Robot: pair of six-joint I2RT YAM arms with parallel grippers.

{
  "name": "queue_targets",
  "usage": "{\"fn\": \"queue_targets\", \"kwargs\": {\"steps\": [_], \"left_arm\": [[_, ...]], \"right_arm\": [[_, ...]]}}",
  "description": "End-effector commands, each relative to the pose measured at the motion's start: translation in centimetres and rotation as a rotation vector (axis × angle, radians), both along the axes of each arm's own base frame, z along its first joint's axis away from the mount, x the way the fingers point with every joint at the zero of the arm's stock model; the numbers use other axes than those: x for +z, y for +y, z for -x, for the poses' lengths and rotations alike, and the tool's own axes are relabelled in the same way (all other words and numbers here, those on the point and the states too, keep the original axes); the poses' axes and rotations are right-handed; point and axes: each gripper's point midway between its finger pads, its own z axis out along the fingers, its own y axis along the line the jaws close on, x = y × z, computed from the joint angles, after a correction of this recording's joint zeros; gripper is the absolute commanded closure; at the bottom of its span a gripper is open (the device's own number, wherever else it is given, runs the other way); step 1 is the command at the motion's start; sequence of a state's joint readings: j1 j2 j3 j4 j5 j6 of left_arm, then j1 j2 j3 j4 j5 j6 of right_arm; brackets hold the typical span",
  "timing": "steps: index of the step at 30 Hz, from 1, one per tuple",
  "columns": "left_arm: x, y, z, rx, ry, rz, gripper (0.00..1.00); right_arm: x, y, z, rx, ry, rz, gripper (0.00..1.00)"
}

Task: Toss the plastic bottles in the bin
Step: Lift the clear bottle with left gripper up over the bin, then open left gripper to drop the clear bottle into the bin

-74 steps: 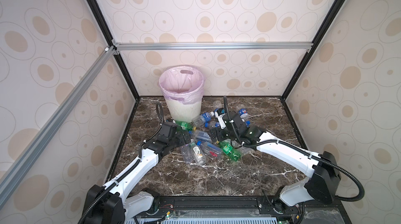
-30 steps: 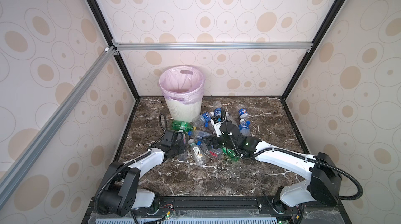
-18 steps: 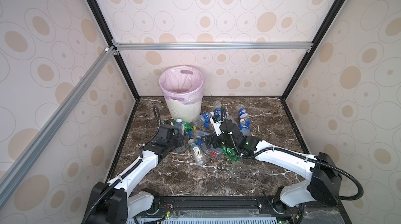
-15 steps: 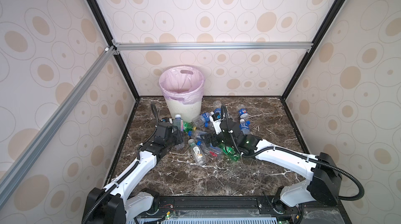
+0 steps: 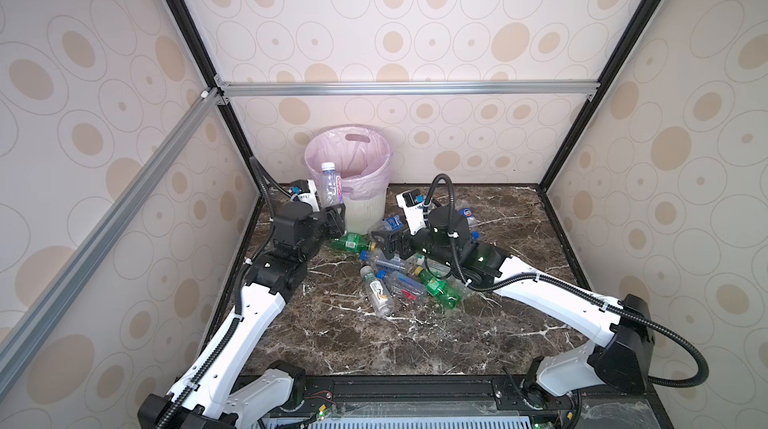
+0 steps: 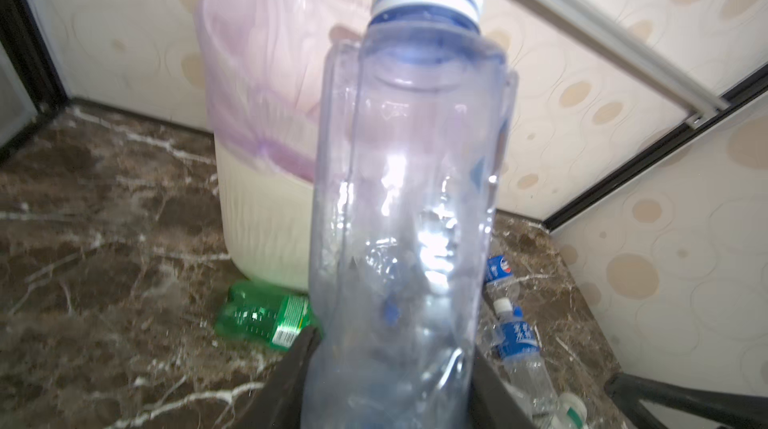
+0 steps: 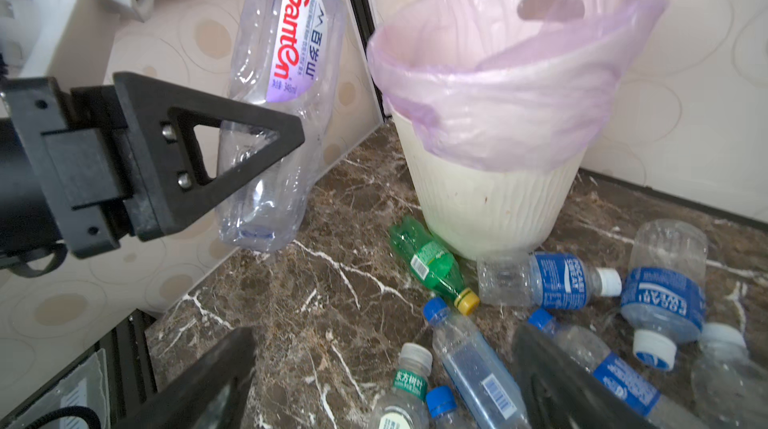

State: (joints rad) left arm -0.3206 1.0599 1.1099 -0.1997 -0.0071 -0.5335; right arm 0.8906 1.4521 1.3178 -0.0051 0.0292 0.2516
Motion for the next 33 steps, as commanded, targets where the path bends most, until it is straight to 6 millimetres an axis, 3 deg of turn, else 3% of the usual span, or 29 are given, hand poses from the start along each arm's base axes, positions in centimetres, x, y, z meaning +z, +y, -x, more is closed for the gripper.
{"fn": "queue_targets", "kwargs": {"steps": [1,5,10,13,16,20,23,25,26,28,29,30,33], "left_arm": [[7.8,1.0,-0.5,0.048,-0.205,-0.029,0.54],[14.9,1.6,-0.5,0.087,-0.376,-0.044,0.54],[22.4,1.8,-0.5,0.108,-0.543,-0.048,0.53],[25.0,1.7,-0.4,0.114,-0.611,-0.049,0.53],[26.2,1.7,-0.9,0.125,-0.640,-0.051,0.53],[24.3,0.7,-4.2,0.122,-0.576,-0.059,0.52],[20.6,-0.9,-8.5,0.087,-0.474,-0.068,0.52],[16.8,-1.7,-12.2,0.076,-0.350,-0.083,0.49],[15.0,-1.8,-13.7,0.075,-0.291,-0.085,0.42],[11.2,-2.1,-16.8,0.063,-0.160,-0.094,0.18],[9.9,-2.2,-17.6,0.057,-0.111,-0.094,0.12],[8.8,-2.2,-18.4,0.052,-0.065,-0.090,0.09],[8.3,-2.5,-18.5,0.030,-0.036,-0.072,0.03]], "right_arm": [[4.7,0.4,0.0,0.025,-0.101,-0.042,0.00],[7.1,0.3,0.1,0.026,-0.146,-0.076,0.00],[7.7,-0.2,-0.2,-0.004,-0.166,-0.074,0.00],[7.4,-0.6,-0.4,-0.024,-0.173,-0.059,0.00],[7.1,-1.1,-0.6,-0.042,-0.180,-0.047,0.00],[6.5,-1.5,-1.3,-0.067,-0.162,-0.054,0.00],[5.8,-1.7,-1.9,-0.078,-0.132,-0.054,0.00],[5.4,-1.8,-2.1,-0.083,-0.116,-0.047,0.00],[5.2,-2.0,-2.2,-0.087,-0.110,-0.044,0.00],[4.9,-2.2,-2.0,-0.088,-0.105,-0.047,0.00],[4.9,-2.4,-2.0,-0.091,-0.102,-0.050,0.00],[4.8,-2.6,-1.9,-0.095,-0.100,-0.053,0.00],[4.6,-3.3,-1.9,-0.110,-0.097,-0.057,0.00]]}}
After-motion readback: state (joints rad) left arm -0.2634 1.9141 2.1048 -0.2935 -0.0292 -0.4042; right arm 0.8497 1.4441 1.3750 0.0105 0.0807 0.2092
